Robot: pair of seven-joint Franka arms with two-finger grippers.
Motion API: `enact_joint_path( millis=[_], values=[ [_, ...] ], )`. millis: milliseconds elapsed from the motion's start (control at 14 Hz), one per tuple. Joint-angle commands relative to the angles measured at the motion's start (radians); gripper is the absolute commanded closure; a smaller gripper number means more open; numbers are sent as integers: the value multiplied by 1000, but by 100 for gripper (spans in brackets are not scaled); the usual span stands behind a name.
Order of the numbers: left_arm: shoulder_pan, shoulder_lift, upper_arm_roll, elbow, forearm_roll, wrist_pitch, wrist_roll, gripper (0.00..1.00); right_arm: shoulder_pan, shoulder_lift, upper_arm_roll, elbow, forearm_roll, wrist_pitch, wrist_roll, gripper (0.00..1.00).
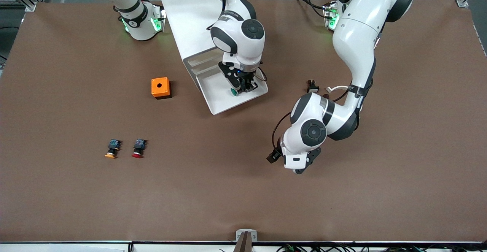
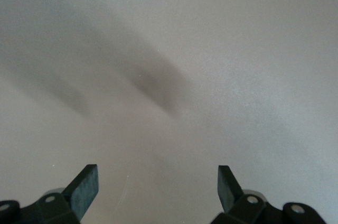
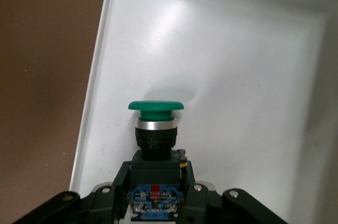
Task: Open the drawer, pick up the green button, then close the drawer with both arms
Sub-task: 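Lift the green button out and carry it toward the red button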
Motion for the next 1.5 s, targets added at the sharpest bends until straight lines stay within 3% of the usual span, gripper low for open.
enact_joint_path(
  millis=[0, 429, 786, 1429],
  values=[
    [-7, -26, 3, -31, 28, 12, -20, 1, -35, 7, 1, 96, -5, -124, -58, 100],
    [-8, -26, 3, -31, 28, 12, -20, 1, -129, -21, 1, 241, 63, -354, -259, 100],
    [-57, -37, 0, -46, 64, 4, -22, 1, -236, -116, -2, 245, 124, -424, -458, 100],
    [-215, -41, 0, -44, 64, -54, -38, 1, -365, -199, -9, 242, 123, -545, -799, 100]
  ],
)
